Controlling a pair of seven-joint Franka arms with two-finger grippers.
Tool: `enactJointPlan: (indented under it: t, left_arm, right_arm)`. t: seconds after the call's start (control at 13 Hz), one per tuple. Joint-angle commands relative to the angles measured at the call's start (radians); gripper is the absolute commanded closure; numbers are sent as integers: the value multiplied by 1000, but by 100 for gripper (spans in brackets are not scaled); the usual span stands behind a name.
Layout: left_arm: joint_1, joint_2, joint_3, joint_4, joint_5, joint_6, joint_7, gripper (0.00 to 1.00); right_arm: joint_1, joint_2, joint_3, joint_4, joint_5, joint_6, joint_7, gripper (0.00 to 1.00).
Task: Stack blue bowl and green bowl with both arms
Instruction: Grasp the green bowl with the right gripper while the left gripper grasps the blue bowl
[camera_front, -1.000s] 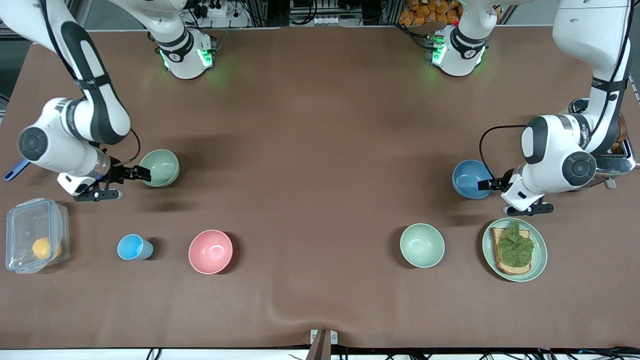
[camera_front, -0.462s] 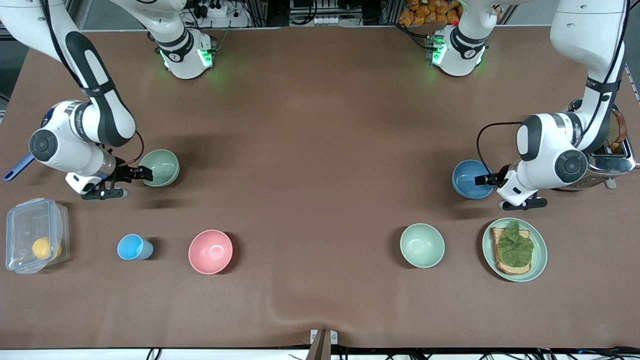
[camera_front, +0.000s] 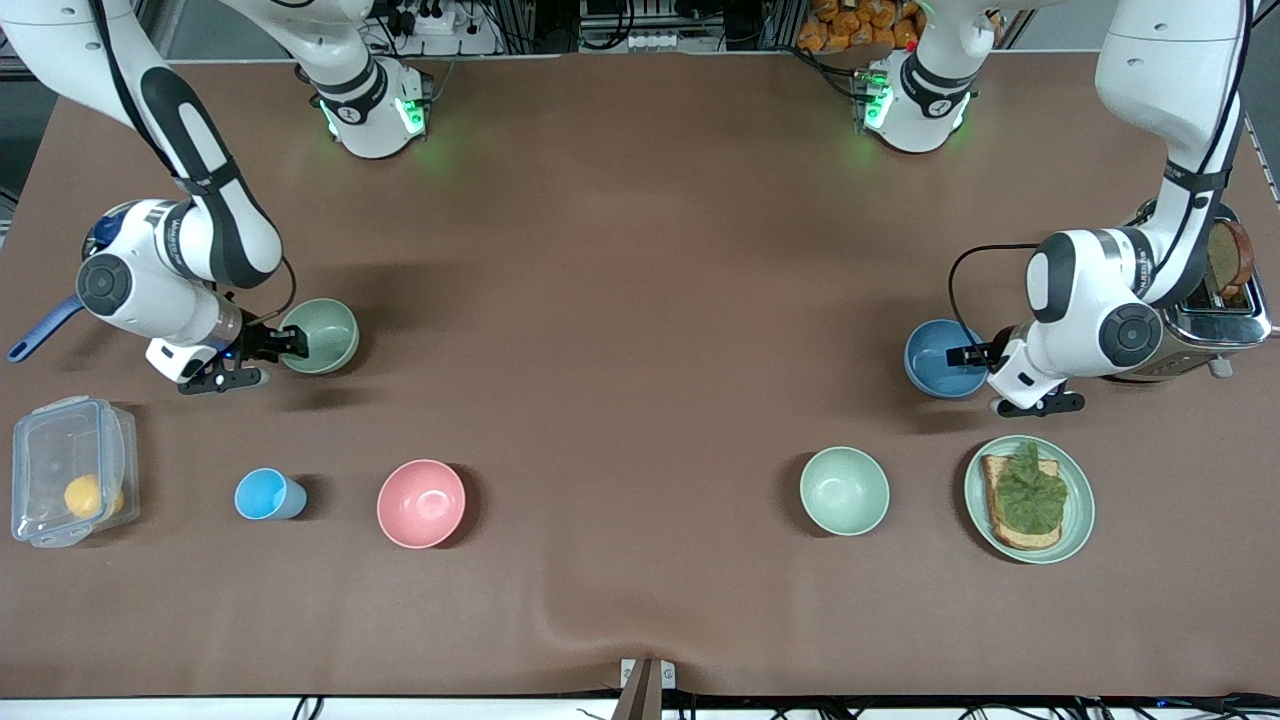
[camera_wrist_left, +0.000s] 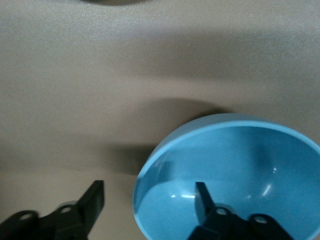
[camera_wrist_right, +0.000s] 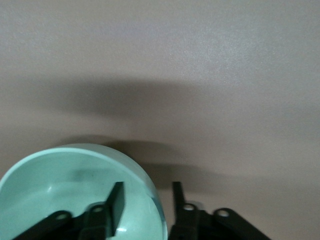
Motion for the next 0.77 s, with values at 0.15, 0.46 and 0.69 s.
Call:
enactJointPlan:
  t: [0.15, 0.46, 0.69]
  left_arm:
    - [18, -3, -9, -7, -6, 16, 41, 47]
    - [18, -5, -9, -3, -7, 15, 45, 80]
    - [18, -3, -9, 0, -18, 16, 45, 100]
  right_arm:
    - [-26, -6, 19, -9, -4, 3, -10, 100]
    - [5, -39, 36, 37, 112, -169, 68, 100]
    - [57, -75, 37, 42, 129, -226, 230, 100]
